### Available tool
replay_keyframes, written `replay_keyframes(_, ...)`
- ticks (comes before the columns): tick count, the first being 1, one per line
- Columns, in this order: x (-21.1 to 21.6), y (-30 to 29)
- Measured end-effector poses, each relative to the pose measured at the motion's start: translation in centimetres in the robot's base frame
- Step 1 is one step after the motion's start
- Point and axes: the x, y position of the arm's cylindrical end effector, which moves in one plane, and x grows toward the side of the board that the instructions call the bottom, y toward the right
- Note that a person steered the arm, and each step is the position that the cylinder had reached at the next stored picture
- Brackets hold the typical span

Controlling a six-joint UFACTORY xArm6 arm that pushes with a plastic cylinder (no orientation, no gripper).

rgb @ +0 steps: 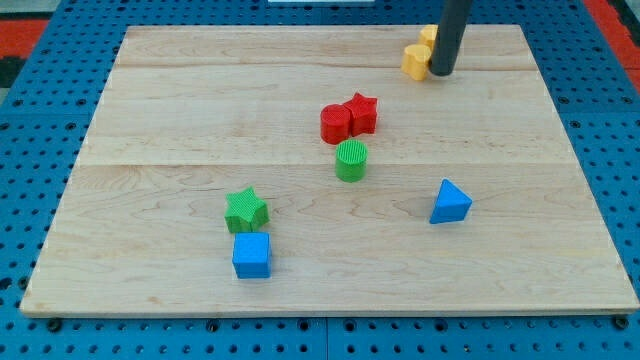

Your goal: Push the blue triangle below green circle

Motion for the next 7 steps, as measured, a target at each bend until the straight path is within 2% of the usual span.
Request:
replay_keyframes(2, 2.9, -2.3)
replay_keyframes(3, 0.6, -4.1)
replay_keyframes(7, 0.3, -4.1)
